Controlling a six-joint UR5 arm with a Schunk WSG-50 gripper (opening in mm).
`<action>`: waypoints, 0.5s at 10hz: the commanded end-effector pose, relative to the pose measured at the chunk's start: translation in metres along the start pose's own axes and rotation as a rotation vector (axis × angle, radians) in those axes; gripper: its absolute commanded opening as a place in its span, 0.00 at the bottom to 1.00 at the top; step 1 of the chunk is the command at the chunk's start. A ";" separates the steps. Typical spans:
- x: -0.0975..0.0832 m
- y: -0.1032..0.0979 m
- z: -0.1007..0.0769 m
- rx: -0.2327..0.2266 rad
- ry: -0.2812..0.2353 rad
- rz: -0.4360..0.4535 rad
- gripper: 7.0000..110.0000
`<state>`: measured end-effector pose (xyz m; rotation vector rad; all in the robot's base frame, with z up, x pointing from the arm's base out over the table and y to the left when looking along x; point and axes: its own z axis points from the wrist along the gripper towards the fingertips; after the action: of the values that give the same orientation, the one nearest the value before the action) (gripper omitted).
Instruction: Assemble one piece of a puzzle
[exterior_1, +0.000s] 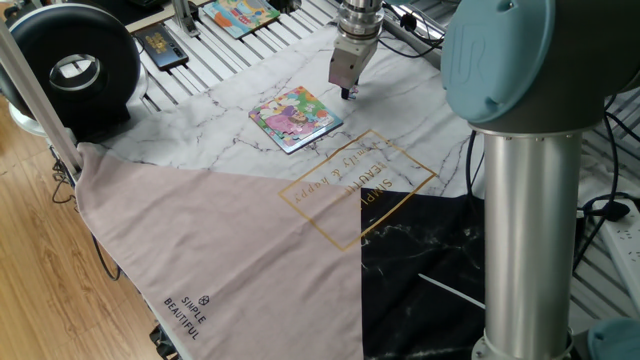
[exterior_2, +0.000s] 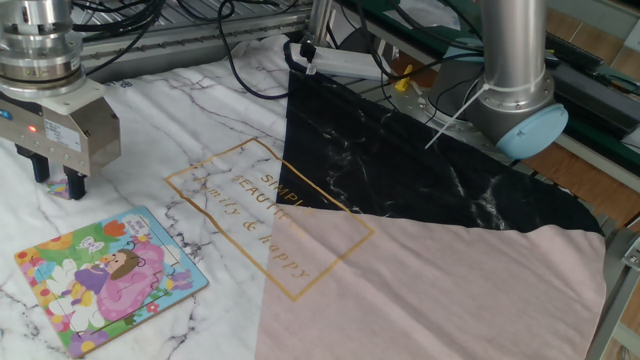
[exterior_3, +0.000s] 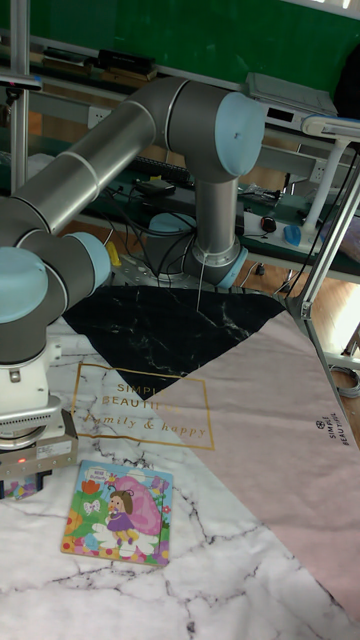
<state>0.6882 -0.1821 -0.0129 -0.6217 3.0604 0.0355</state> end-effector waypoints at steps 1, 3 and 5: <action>-0.002 0.000 0.000 -0.009 -0.010 0.006 0.36; -0.003 0.001 -0.001 -0.014 -0.012 0.003 0.36; -0.003 0.001 0.000 -0.013 -0.013 0.002 0.36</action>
<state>0.6893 -0.1811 -0.0134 -0.6262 3.0567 0.0433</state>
